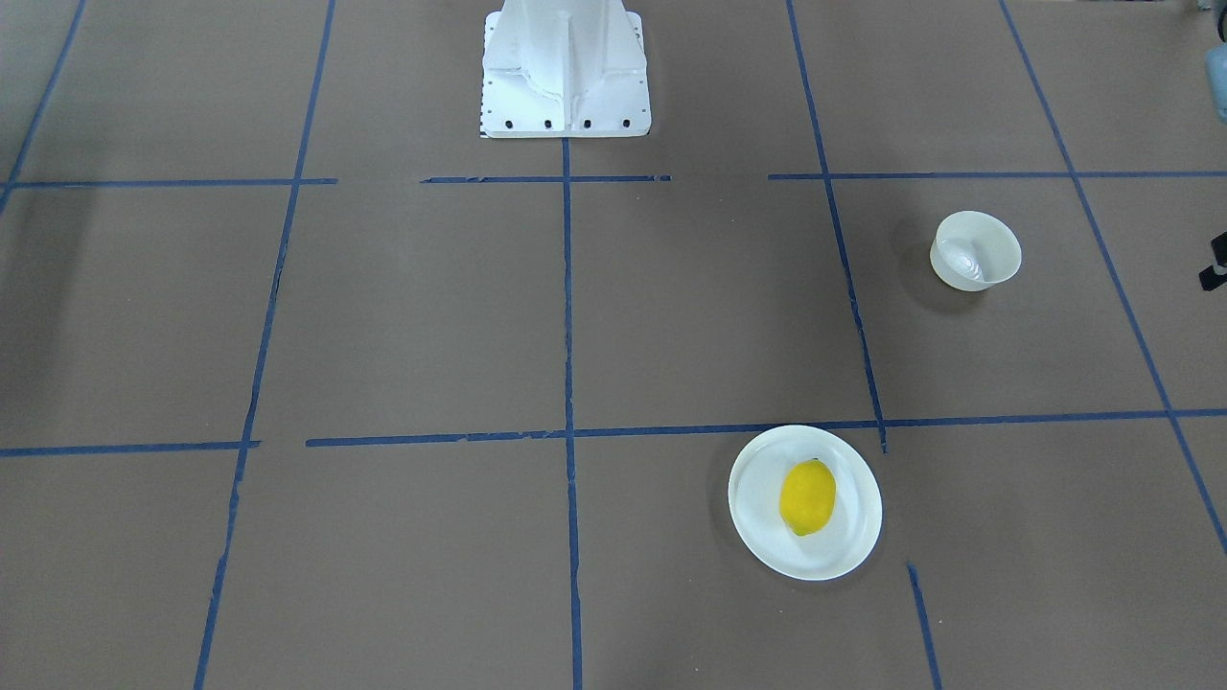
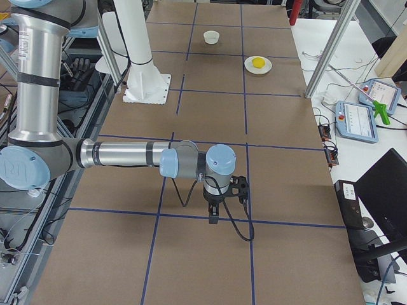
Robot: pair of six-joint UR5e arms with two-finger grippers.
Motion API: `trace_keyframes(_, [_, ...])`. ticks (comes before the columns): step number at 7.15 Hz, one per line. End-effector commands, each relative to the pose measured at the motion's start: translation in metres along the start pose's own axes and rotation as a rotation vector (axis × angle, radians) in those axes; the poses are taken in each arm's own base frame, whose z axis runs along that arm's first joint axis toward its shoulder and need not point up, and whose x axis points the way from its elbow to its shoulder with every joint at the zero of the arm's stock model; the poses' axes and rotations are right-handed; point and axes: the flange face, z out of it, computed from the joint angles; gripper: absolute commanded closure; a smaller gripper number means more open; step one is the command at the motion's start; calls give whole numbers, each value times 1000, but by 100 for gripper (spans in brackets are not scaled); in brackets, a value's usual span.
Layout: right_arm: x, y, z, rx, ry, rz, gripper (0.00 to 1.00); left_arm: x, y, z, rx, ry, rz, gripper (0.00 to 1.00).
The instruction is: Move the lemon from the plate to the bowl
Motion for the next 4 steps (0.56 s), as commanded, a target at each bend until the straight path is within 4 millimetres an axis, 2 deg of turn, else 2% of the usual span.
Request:
trace_keyframes(1, [0, 0, 0, 0, 0, 0, 0, 140, -58, 25, -13, 7, -30, 0])
trace_keyframes(2, [0, 0, 0, 0, 0, 0, 0, 189, -79, 45, -42, 23, -56, 0])
trace_keyframes(4, [0, 0, 0, 0, 0, 0, 0, 250, -141, 75, -71, 37, -109, 0])
